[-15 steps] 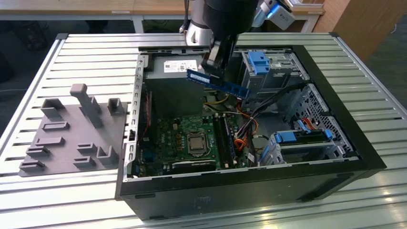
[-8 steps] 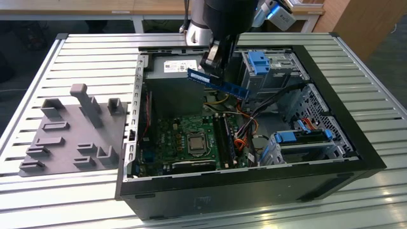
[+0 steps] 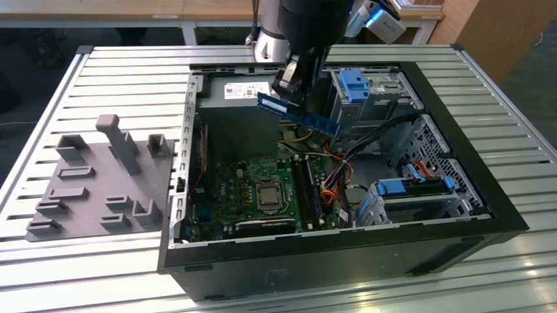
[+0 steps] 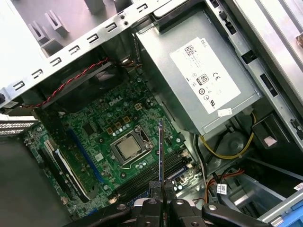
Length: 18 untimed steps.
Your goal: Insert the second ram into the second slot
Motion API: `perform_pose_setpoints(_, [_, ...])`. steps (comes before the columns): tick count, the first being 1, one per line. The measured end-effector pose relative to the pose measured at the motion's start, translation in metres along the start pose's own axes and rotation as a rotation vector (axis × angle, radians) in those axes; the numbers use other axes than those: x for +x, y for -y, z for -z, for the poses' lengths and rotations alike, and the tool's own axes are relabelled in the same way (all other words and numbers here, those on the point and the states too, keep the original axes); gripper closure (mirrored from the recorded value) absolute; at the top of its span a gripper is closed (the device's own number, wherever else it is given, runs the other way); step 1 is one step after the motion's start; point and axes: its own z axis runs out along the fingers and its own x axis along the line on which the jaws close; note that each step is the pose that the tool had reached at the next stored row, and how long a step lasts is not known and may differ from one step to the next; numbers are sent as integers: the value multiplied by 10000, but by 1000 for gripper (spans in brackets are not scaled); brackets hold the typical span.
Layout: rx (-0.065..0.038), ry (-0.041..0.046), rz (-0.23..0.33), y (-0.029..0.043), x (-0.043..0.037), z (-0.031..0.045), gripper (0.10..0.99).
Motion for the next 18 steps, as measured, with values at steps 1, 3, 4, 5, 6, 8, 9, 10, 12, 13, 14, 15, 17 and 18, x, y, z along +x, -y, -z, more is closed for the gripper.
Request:
perform_pose_setpoints(1, [1,2,-59,0,0,0,949])
perform_pose_setpoints(3, [3,7,-199,0,0,0,949])
perform_pose_setpoints(4, [3,10,-276,0,0,0,949])
perform_pose_setpoints(5, [4,13,-359,0,0,0,949])
perform_pose_setpoints(6, [5,16,-454,0,0,0,949])
perform_pose_setpoints(8, [11,23,-725,0,0,0,949])
perform_pose_setpoints(9, [16,26,-883,0,0,0,949])
perform_pose_setpoints(10, [21,28,-1046,0,0,0,949])
perform_pose_setpoints(12, [29,34,-1341,0,0,-1,949])
perform_pose_setpoints(13, [33,37,-1499,0,0,-1,949])
perform_pose_setpoints(14, [37,41,-1663,0,0,-1,949])
perform_pose_setpoints(15, [39,46,-1821,0,0,-2,949])
perform_pose_setpoints(17, [43,57,-2129,0,0,-3,949])
perform_pose_setpoints(18, [45,62,-2268,0,0,-2,949])
